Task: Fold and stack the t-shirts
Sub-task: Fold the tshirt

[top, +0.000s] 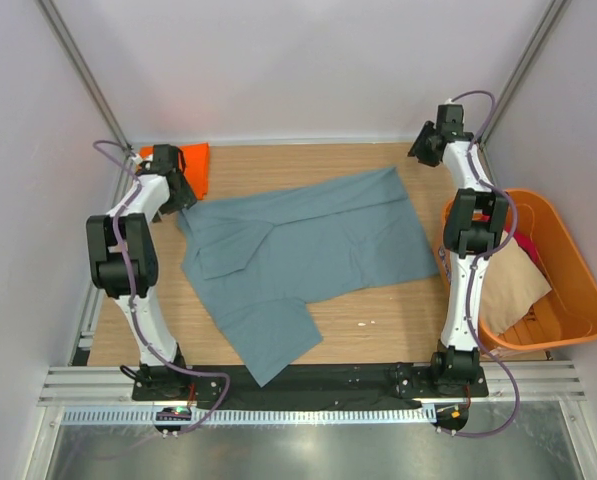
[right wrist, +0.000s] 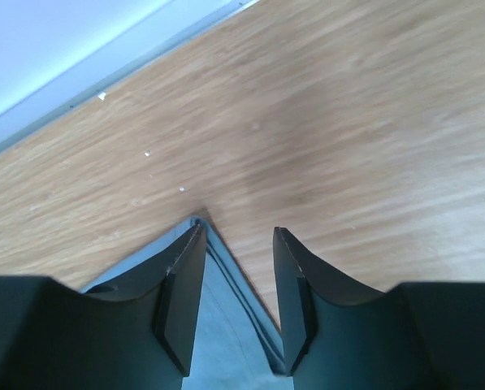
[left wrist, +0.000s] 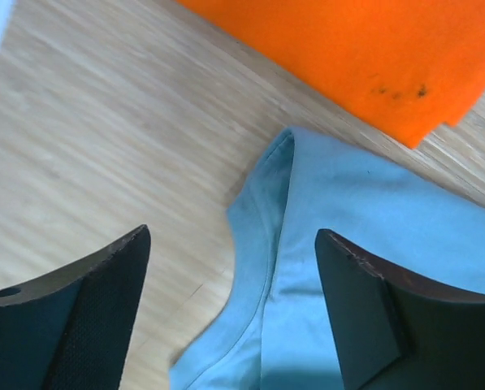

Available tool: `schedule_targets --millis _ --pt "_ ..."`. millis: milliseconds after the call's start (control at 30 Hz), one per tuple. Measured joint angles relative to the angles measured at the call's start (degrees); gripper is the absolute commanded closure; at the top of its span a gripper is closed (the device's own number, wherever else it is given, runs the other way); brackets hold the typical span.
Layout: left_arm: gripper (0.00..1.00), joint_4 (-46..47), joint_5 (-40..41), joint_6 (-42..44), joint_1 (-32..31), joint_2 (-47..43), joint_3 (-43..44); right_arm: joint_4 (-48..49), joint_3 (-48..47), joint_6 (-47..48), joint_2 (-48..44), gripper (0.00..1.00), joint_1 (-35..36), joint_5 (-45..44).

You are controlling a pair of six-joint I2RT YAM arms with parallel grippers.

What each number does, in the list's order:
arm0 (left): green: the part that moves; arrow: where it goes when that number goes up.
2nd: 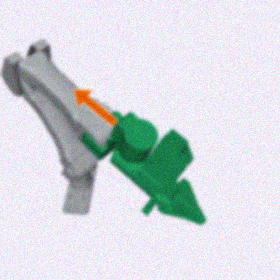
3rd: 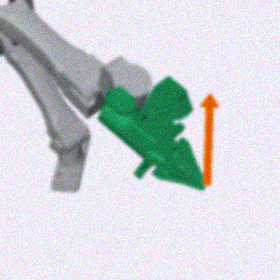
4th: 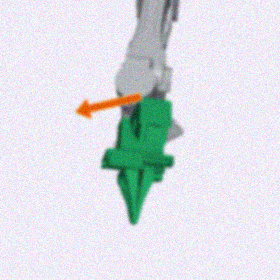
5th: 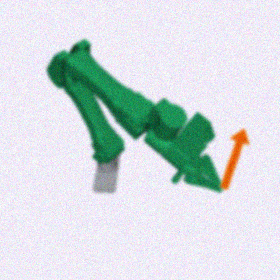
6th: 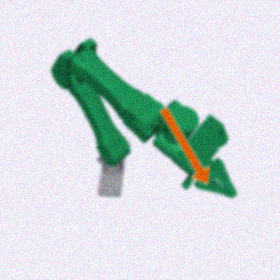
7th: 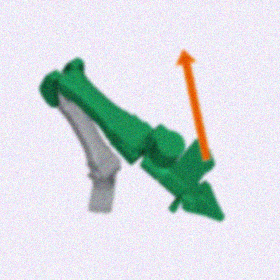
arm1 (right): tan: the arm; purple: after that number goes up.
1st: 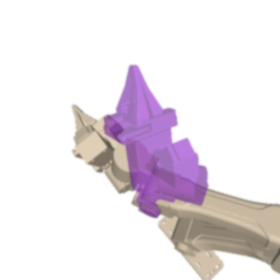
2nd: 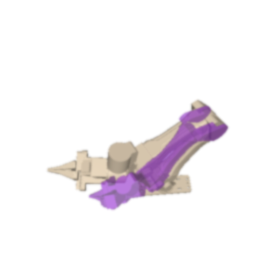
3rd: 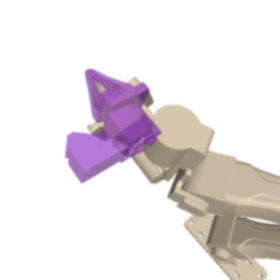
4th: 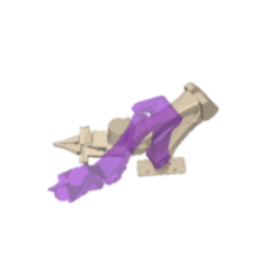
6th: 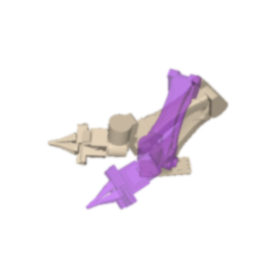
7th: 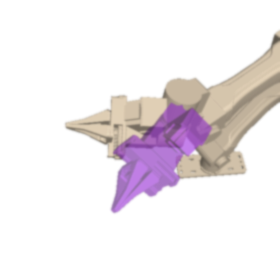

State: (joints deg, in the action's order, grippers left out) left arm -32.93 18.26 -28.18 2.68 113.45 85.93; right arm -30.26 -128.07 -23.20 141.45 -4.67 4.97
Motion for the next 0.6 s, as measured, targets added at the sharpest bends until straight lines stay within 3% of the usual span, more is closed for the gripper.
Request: schedule_targets --millis 133,267,400,500,600 --pt "0.21 -2.2 2.7 0.4 -2.1 -6.8 -2.0 -3.7 2.2 1.2 -2.8 0.53 0.8 -2.1" --pt "0.29 -2.8 -2.3 0.5 -6.6 -17.1 -8.5 -3.1 16.5 0.3 -12.2 0.53 4.9 -0.3" --pt "0.3 -2.4 -8.5 1.7 -16.7 -23.2 -16.1 1.0 30.8 -2.9 -21.9 0.52 13.6 5.1" --pt "0.37 -2.6 -10.2 2.8 -25.8 -22.7 -19.5 6.5 39.0 -6.0 -27.0 0.55 20.3 10.3" --pt "0.39 -2.8 -10.7 3.6 -30.5 -20.7 -20.8 12.2 46.7 -9.6 -30.6 0.59 25.9 16.5"
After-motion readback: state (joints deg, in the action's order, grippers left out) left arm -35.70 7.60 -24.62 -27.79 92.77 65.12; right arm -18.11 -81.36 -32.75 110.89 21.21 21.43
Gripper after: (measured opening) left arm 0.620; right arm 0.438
